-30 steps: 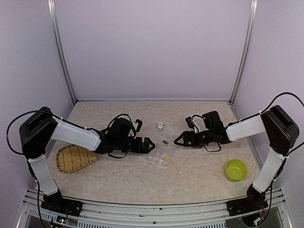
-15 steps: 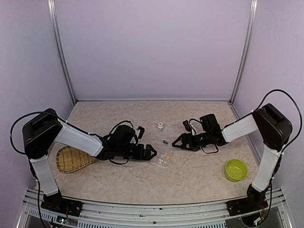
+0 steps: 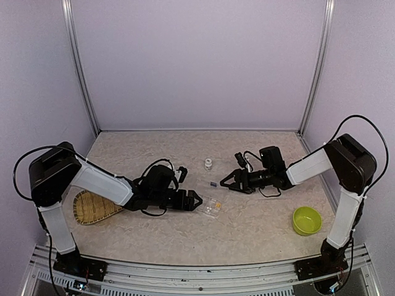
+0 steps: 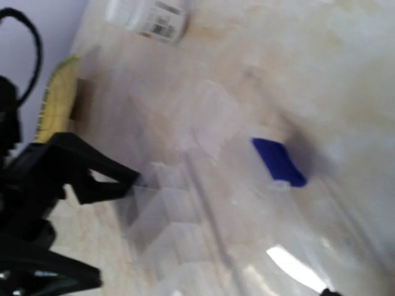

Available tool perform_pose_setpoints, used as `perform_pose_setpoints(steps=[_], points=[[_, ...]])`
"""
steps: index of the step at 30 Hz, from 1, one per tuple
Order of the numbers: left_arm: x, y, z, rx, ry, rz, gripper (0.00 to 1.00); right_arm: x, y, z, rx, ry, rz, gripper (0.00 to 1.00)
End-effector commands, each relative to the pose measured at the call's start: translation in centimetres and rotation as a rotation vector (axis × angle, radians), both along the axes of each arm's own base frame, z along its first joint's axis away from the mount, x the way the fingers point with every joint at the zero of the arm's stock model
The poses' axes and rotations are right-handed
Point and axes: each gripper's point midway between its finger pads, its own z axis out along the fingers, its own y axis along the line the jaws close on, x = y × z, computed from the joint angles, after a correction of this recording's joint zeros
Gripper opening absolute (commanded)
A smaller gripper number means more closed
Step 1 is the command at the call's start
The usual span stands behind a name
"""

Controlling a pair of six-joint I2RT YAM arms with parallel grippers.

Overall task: Sort the pills into containers
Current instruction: Close the lid of the pill container on the pill container.

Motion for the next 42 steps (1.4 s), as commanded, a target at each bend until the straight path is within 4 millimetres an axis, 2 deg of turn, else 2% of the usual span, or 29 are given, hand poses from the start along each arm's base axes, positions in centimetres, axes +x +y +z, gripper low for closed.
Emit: perform_pose_setpoints(steps=[1,10,13,15,17,24,33,42], points=[[-0.7,-0.2,1.0,-0.027,-0.004,-0.017,0.86,-0.2,0.5,0.6,0.059,-0.001,0.03,0.84],[-0.9,0.0,1.4,-0.033,-0.008,-0.015,0.75,1.1,-1.0,-0.5,-0.071,-0.026,-0.069,0.83],[-1.1,0.0,1.4,-0.033,-0.007,-0.018,0.68,1.3,-1.0,-1.0,-0.09,-0.017,-0.076,0.83],[-1.1,0.0,1.5,-0.034,-0.007,-0.018,0.59,1.4,-0.9,-1.4,-0.093,-0.006,-0.068,0.83],[-1.2,0.1,1.4,-0.032,-0.004,-0.019,0.56,1.3,-0.6,-1.8,-0.092,0.006,-0.053,0.82],[-1.3,0.3,1.0,-0.017,0.004,-0.012,0.53,0.4,0.8,-1.8,-0.059,0.027,0.022,0.81],[-1.1,0.7,0.2,0.013,0.015,0.011,0.48,0.1,1.6,-1.0,-0.011,0.031,0.063,0.8],[-1.0,0.7,0.5,0.011,0.009,0.015,0.44,0.2,1.9,-1.5,-0.017,0.043,0.067,0.8]])
